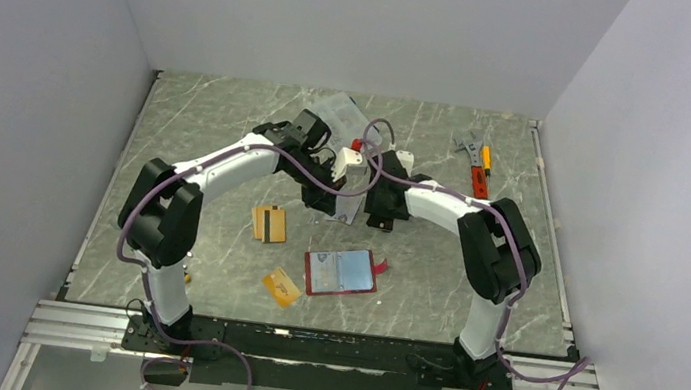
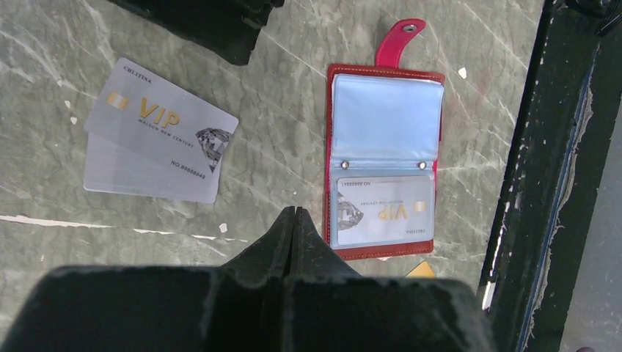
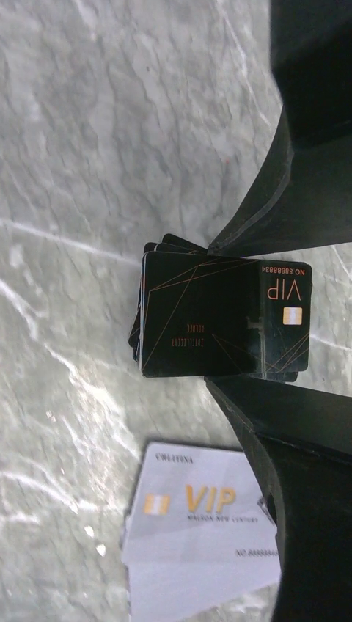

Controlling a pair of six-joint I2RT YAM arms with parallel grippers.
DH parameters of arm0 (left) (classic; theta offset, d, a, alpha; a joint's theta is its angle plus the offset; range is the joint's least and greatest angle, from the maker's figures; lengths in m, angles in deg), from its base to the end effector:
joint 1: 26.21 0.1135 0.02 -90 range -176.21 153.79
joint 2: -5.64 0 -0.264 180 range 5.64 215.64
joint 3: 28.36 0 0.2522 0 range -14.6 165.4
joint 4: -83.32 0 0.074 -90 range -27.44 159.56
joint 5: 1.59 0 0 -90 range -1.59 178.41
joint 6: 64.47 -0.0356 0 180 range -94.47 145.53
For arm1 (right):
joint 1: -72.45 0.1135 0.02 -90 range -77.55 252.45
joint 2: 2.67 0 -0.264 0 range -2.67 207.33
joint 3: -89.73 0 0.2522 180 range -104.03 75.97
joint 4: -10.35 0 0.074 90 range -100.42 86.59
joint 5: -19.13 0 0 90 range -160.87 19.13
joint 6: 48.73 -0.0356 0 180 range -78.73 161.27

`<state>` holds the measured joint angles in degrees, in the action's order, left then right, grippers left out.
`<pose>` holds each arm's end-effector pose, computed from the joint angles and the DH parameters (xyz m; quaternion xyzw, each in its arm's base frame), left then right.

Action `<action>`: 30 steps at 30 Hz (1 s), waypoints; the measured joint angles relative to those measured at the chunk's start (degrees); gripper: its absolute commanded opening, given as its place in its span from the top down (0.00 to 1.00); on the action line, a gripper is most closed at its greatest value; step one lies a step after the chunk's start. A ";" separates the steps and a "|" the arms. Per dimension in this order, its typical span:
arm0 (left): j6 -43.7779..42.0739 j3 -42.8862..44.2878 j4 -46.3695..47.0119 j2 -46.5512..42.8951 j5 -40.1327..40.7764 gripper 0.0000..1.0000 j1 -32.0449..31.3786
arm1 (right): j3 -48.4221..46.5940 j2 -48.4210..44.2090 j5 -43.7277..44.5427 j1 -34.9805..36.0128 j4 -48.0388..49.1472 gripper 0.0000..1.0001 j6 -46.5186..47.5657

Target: Put the credit cards into the card holder

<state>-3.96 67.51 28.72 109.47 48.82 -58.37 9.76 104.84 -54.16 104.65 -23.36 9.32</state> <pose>0.3093 -0.2213 0.2449 0.5374 0.7438 -0.3341 0.2154 0.3228 0.1912 0.1539 0.0340 0.9585 0.0112 0.2829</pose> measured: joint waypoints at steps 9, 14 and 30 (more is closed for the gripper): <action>-0.70 -1.68 -0.02 -1.62 0.22 1.00 0.00 | 3.04 -1.81 0.83 3.58 2.60 0.45 -2.36; -0.94 -2.16 0.07 -1.70 0.26 1.00 0.00 | 5.57 -3.72 0.79 4.39 3.82 0.41 -3.58; -2.54 3.56 2.14 6.60 3.98 1.00 -0.98 | 15.87 -13.97 -13.25 -4.04 5.42 0.38 -5.22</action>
<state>-6.50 71.07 30.86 116.08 52.80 -59.36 25.63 90.87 -67.40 100.61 -17.94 4.10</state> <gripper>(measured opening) 0.009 0.676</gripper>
